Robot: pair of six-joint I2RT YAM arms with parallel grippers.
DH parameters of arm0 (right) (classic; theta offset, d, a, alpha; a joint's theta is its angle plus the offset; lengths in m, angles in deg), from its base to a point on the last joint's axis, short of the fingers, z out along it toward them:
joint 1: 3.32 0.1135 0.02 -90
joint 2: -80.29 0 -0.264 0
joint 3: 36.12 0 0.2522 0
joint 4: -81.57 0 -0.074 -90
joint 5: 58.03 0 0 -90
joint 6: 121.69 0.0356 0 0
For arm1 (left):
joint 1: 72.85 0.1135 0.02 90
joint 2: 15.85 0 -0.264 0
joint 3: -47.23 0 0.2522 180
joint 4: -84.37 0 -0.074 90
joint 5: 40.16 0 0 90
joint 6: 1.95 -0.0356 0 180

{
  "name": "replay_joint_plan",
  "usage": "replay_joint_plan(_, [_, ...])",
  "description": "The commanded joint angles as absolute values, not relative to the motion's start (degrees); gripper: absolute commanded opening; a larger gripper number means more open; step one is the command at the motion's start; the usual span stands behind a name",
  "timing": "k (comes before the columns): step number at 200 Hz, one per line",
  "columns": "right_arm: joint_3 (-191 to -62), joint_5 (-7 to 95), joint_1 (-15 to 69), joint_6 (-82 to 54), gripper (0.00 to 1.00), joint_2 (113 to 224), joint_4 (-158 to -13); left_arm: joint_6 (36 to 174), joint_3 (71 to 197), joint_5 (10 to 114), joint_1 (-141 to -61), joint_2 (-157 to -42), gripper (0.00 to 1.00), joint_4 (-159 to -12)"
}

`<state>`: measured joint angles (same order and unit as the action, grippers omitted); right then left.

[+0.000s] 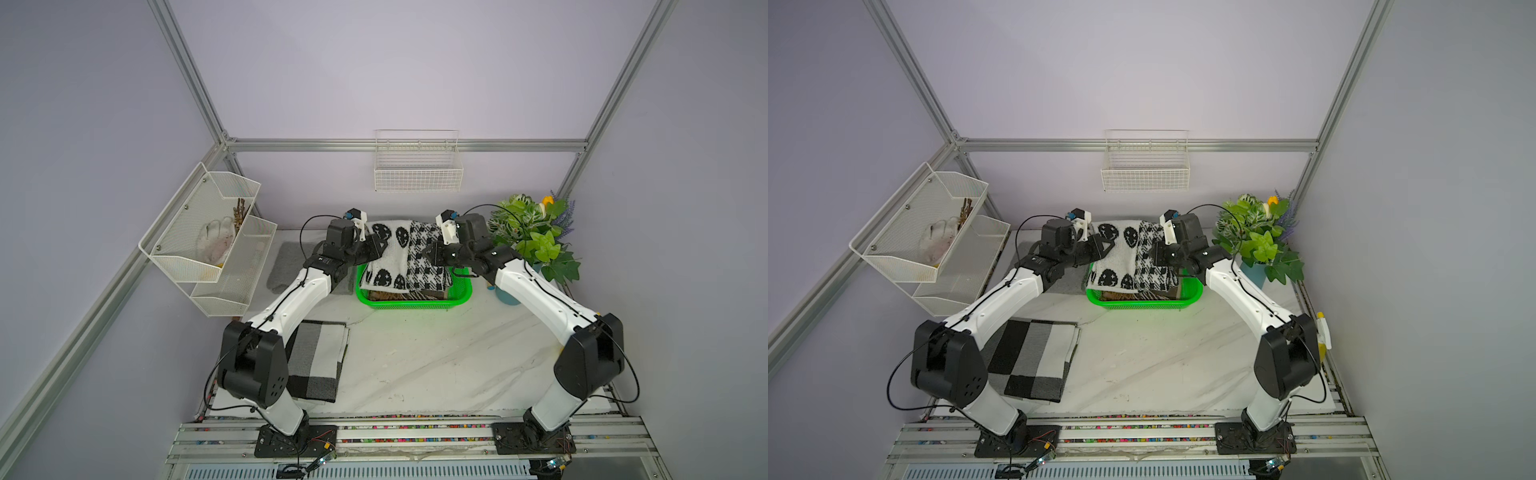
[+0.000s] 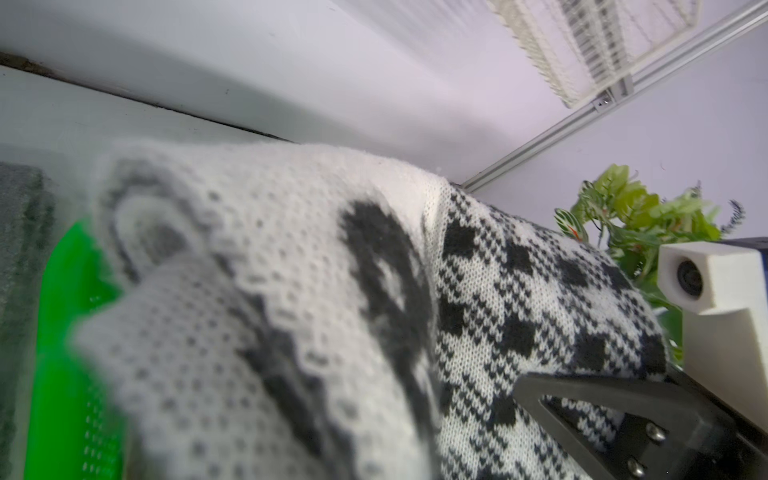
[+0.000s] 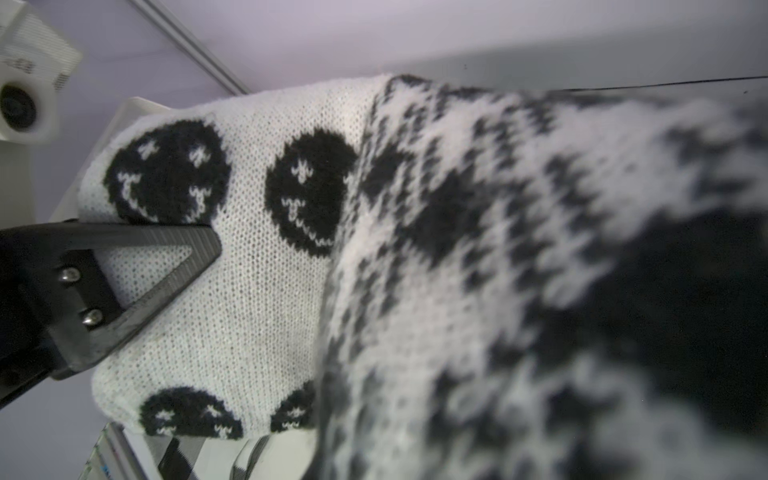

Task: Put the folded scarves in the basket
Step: Place the scarf in the basket.

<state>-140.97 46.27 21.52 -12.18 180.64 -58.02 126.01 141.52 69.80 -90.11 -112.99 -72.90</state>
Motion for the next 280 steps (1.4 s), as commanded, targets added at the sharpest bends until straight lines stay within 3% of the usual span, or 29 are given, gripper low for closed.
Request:
replay_joint_plan(1, [-148.48, 43.42, 20.79, -16.35, 0.0, 186.42, -52.8, 126.78, 146.28, 74.09, -88.23, -118.24, 0.0, -77.69])
replay_joint_plan(71, [-153.43, 31.78, 18.95, -20.46, 0.0, 195.88, -48.72, 124.1, 154.57, 75.15, -88.15, -133.59, 0.0, -74.99])
replay_joint_plan(168, [-155.94, 28.38, 19.01, -21.99, 0.0, 206.44, -45.85, 116.71, 156.55, 65.28, -90.75, -140.32, 0.0, -67.54])
replay_joint_plan(261, [-150.52, 21.81, 20.06, -22.98, 0.0, 205.2, -44.25, 112.69, 152.34, 63.14, -91.13, -140.25, 0.0, -64.04])
replay_joint_plan(266, [-150.84, 21.86, 20.06, -23.07, 0.0, 205.34, -43.27, 112.6, 152.0, 63.0, -91.13, -139.91, 0.06, -64.04])
replay_joint_plan(273, [-151.4, 21.55, 20.19, -22.85, 0.18, 205.24, -42.24, 112.3, 151.53, 62.31, -91.12, -139.12, 0.12, -63.76])
replay_joint_plan(280, [-151.13, 21.78, 20.43, -22.64, 0.17, 204.42, -42.15, 112.05, 151.03, 61.97, -91.13, -138.06, 0.12, -63.38])
